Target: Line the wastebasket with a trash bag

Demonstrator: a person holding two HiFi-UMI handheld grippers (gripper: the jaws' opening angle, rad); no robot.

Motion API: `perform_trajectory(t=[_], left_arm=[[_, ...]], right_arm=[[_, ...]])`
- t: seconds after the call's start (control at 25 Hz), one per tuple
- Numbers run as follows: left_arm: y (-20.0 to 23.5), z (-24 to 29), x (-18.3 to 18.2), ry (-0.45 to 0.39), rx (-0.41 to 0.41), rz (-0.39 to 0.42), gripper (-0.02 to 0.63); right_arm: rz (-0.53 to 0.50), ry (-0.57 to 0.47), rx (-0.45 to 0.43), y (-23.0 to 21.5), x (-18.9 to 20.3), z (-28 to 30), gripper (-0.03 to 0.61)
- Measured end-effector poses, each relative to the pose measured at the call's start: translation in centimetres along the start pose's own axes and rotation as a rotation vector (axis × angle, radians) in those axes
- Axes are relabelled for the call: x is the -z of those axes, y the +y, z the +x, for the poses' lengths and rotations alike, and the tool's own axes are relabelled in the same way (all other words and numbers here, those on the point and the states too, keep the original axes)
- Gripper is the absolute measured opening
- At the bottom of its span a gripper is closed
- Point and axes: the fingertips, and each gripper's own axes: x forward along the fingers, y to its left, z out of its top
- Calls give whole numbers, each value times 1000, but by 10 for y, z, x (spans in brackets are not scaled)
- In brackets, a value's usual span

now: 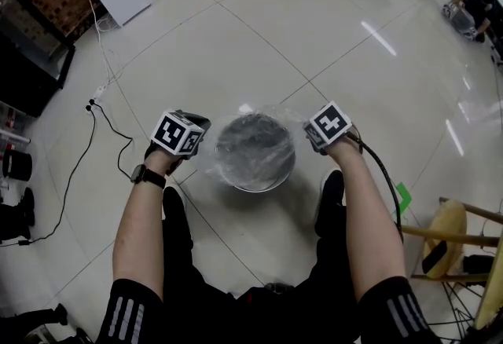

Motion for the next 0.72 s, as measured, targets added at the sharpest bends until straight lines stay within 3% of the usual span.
perform_trajectory(t=[0.28,0.44,0.56,0.72], left_arm=[[38,26,20,-50,-87,-190,-6],[48,50,53,7,-104,-254,-5],[43,68,78,74,-69,-294,-6],[29,87,110,177,-3,-289,-5]], right_arm=[[72,-28,69,-29,-1,32,8],[114,45,79,-35,22,62,8],[121,124,67,-35,44,79,8],[99,186,24,-27,65,102,8]])
